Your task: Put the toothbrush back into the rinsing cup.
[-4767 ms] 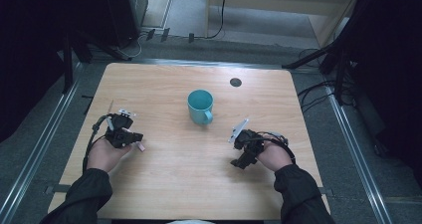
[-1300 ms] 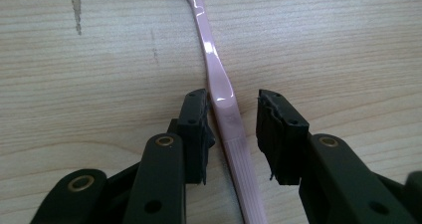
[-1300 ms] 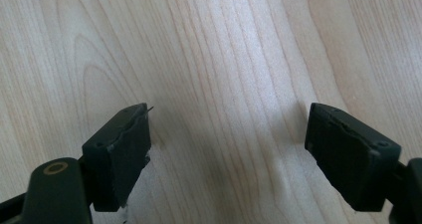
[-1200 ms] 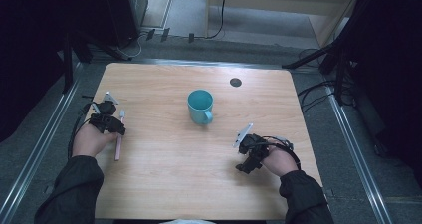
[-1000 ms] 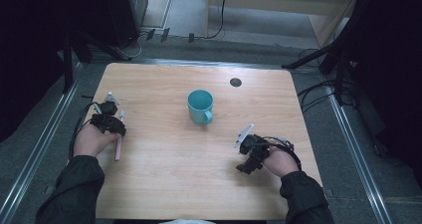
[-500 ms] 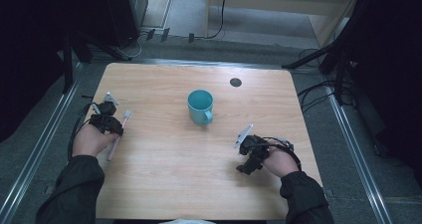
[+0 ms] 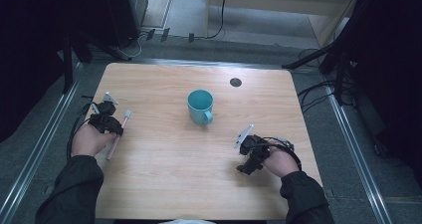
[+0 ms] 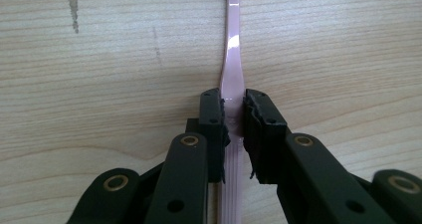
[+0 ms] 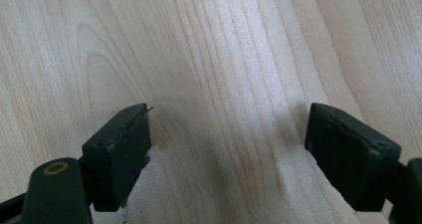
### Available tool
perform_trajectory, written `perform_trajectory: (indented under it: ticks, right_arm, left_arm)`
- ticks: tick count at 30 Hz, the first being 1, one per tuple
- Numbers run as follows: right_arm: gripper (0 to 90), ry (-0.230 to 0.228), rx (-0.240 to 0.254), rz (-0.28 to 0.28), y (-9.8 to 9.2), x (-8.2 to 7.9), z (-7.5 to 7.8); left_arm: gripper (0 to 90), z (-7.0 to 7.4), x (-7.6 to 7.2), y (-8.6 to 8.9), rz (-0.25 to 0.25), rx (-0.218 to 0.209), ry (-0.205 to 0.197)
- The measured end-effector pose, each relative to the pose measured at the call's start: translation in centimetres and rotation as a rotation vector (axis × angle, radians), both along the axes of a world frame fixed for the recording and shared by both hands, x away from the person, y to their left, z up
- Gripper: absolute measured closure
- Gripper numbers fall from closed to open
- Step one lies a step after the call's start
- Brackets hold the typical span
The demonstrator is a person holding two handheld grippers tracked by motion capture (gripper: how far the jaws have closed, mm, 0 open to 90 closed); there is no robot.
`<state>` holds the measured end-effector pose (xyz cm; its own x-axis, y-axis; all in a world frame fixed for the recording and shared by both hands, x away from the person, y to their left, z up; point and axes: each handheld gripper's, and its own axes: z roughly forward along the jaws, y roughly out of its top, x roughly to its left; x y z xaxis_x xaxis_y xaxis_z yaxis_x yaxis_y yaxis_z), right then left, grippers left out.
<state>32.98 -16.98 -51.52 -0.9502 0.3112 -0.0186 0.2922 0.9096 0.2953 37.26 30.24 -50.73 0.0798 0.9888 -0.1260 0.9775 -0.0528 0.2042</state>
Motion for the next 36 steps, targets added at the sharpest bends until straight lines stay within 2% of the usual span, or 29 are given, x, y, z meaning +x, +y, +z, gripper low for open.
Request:
perform_trajectory:
  ticks: [8, 10, 14, 15, 16, 17, 20, 21, 22, 23, 29, 30, 35, 36]
  right_arm:
    - [18.5, 0.003, -0.004, 0.001, 0.0, 0.0, 0.0]
    - [18.5, 0.003, -0.005, 0.002, 0.0, 0.0, 0.0]
    - [18.5, 0.003, -0.007, 0.002, 0.0, 0.0, 0.0]
    - [18.5, 0.004, -0.007, 0.001, 0.0, 0.0, -0.1]
    - [18.5, 0.004, -0.006, 0.004, 0.0, 0.0, -0.1]
    - [18.5, 0.003, -0.006, 0.004, 0.0, 0.0, -0.1]
    - [18.6, 0.005, -0.005, 0.003, 0.1, 0.0, -0.1]
    - [18.5, 0.006, -0.006, 0.003, 0.1, 0.0, -0.1]
    - [18.5, 0.006, -0.006, 0.003, 0.1, 0.0, -0.1]
    - [18.6, 0.007, -0.006, 0.003, 0.1, -0.1, -0.1]
    - [18.6, 0.01, -0.009, 0.003, 0.1, -0.1, -0.2]
    - [18.5, 0.011, -0.01, 0.002, 0.1, -0.1, -0.2]
    - [18.5, 0.011, -0.009, 0.003, 0.1, -0.1, -0.2]
    - [18.5, 0.011, -0.009, 0.003, 0.1, -0.1, -0.2]
  left_arm:
    - [78.6, 0.6, -0.2, 0.0, -0.008, -0.034, -0.025]
    - [78.6, 0.9, -0.3, 0.2, 0.001, -0.06, -0.038]
    - [78.6, 1.4, -0.4, 0.3, -0.001, -0.066, -0.057]
    - [78.6, 1.9, -0.5, 0.3, -0.004, -0.087, -0.076]
    - [78.6, 1.9, -0.5, 0.3, -0.004, -0.087, -0.076]
    - [78.6, 2.4, -0.7, 0.3, -0.008, -0.102, -0.101]
    - [78.6, 2.9, -0.8, 0.3, -0.017, -0.113, -0.12]
    - [78.6, 3.6, -1.0, 0.2, -0.023, -0.116, -0.152]
    - [78.6, 3.6, -1.0, 0.2, -0.023, -0.116, -0.152]
    - [78.6, 4.2, -1.2, 0.0, -0.033, -0.12, -0.18]
    - [78.6, 5.9, -1.7, -0.5, -0.066, -0.142, -0.264]
    - [78.6, 6.2, -1.8, -0.8, -0.066, -0.147, -0.294]
    - [78.6, 7.3, -2.1, -1.3, -0.095, -0.175, -0.358]
    - [78.6, 7.3, -2.1, -1.3, -0.095, -0.175, -0.358]
